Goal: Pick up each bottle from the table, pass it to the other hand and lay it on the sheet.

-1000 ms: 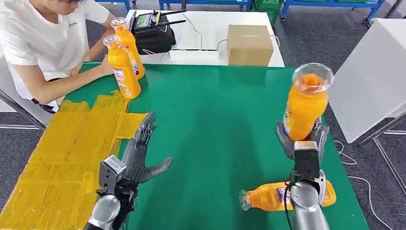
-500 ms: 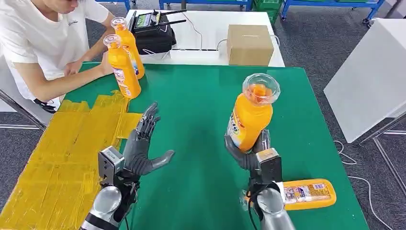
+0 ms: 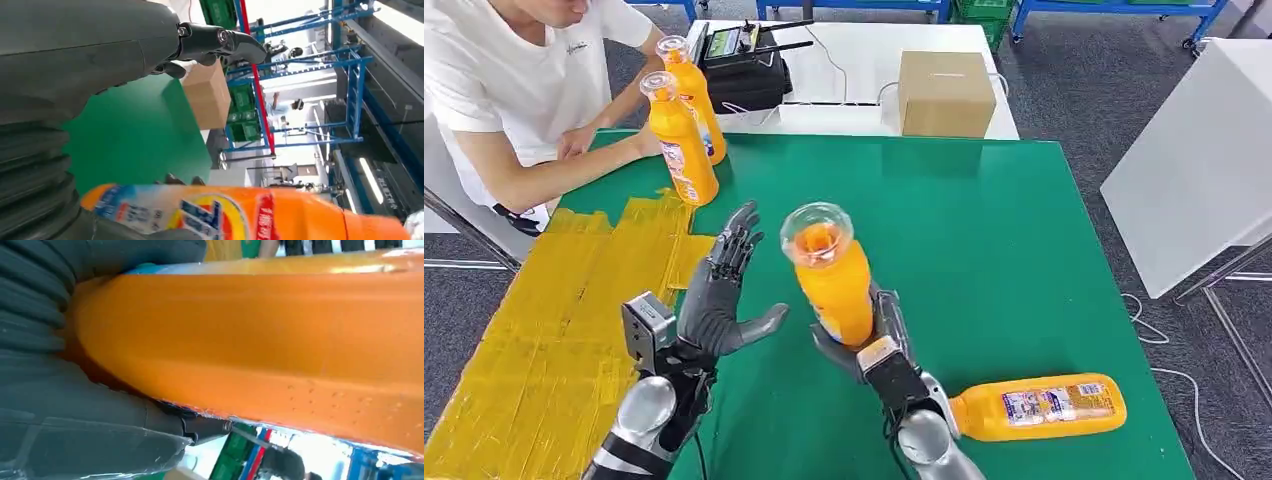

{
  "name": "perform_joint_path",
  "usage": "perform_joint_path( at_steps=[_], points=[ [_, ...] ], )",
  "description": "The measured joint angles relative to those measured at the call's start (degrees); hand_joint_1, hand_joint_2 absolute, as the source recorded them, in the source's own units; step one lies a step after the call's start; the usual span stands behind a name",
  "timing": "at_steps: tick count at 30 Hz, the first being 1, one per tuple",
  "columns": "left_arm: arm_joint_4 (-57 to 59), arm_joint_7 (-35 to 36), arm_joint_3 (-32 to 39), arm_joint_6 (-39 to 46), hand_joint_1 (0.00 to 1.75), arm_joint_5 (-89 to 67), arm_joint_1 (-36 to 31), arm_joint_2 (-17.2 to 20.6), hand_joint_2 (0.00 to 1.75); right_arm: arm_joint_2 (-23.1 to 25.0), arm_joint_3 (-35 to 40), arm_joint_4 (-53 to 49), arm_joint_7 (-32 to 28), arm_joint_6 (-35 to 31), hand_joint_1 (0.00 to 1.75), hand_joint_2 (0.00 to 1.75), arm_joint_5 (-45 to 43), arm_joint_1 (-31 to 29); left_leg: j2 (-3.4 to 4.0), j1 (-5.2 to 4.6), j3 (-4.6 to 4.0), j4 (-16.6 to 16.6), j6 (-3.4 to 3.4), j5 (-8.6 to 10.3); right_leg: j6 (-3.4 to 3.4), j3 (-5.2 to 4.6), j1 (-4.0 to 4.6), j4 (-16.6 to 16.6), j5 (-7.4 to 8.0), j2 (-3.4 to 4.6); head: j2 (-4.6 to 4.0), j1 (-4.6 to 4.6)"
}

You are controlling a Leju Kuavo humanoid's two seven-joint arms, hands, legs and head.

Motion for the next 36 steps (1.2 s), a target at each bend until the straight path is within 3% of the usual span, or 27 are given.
perform_joint_path(
  at_steps=[25,36],
  points=[
    [0.0,0.09,-0.39,-0.24,0.0,0.44,-0.13,0.31,1.75,0.31,1.35,2.05,-0.11,-0.35,1.75,1.75,0.31,-0.65,0.0,0.0,0.0,0.0,0.0,0.0,0.0,0.0,0.0,0.0,0.0,0.0,0.0,0.02],
    [0.02,0.37,-2.58,-3.54,0.0,2.86,-0.2,0.48,1.75,0.92,2.97,3.04,-0.46,-4.88,1.75,1.75,0.65,-2.92,0.0,0.0,0.0,0.0,0.0,0.01,0.0,0.0,0.0,0.0,0.0,0.0,0.0,0.02]
  ],
)
